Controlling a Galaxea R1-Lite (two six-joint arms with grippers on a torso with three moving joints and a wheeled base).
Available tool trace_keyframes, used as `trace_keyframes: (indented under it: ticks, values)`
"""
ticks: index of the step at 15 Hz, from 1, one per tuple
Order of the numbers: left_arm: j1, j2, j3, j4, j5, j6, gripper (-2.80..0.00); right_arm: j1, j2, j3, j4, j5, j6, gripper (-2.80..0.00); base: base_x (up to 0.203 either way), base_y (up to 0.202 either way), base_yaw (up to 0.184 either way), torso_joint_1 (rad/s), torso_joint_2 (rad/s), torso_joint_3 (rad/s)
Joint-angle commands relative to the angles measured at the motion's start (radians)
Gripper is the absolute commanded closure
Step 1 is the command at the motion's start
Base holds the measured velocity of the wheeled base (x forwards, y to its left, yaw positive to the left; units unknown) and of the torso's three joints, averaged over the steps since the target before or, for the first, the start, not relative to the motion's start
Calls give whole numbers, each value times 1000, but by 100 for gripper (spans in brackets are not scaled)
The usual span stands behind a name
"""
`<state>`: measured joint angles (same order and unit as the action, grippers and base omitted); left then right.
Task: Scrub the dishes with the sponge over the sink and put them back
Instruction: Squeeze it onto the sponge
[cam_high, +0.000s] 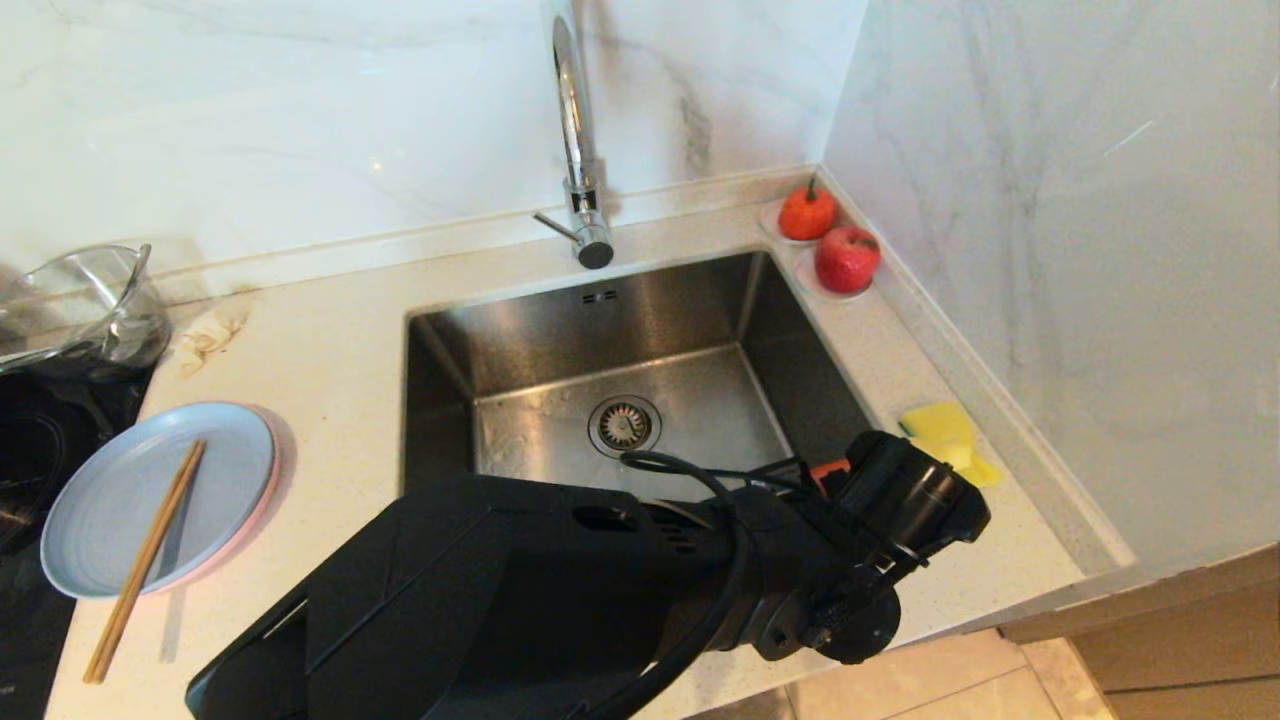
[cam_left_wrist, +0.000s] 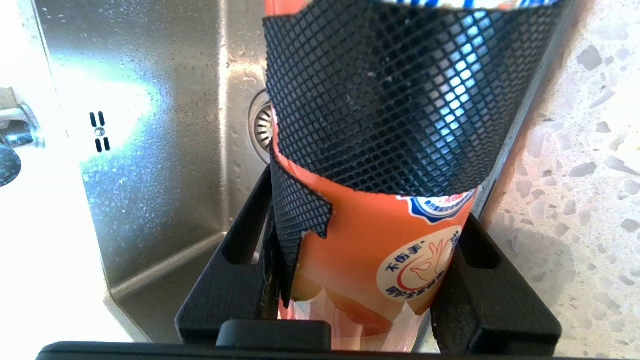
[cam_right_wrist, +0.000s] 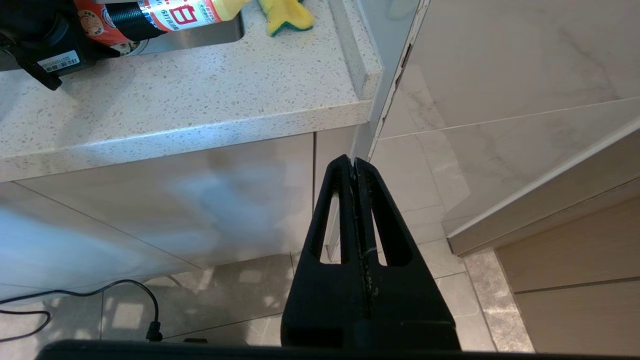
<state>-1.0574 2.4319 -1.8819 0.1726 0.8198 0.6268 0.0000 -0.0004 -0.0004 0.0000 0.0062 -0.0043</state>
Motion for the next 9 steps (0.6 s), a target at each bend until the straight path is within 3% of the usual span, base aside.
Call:
trace_keyframes:
  ticks: [1,6,9]
  values:
    - [-1,-1,0,-4,5,5,0,0,0,-1,0,0,0,0,0,0,0,0,0,0]
    - [3,-32,-2,-24,19,14,0,0,0,-1,0,0,0,0,0,0,0,0,0,0]
    - [14,-67,-2,-24,25,56,0,0,0,-1,0,0,0,0,0,0,0,0,0,0]
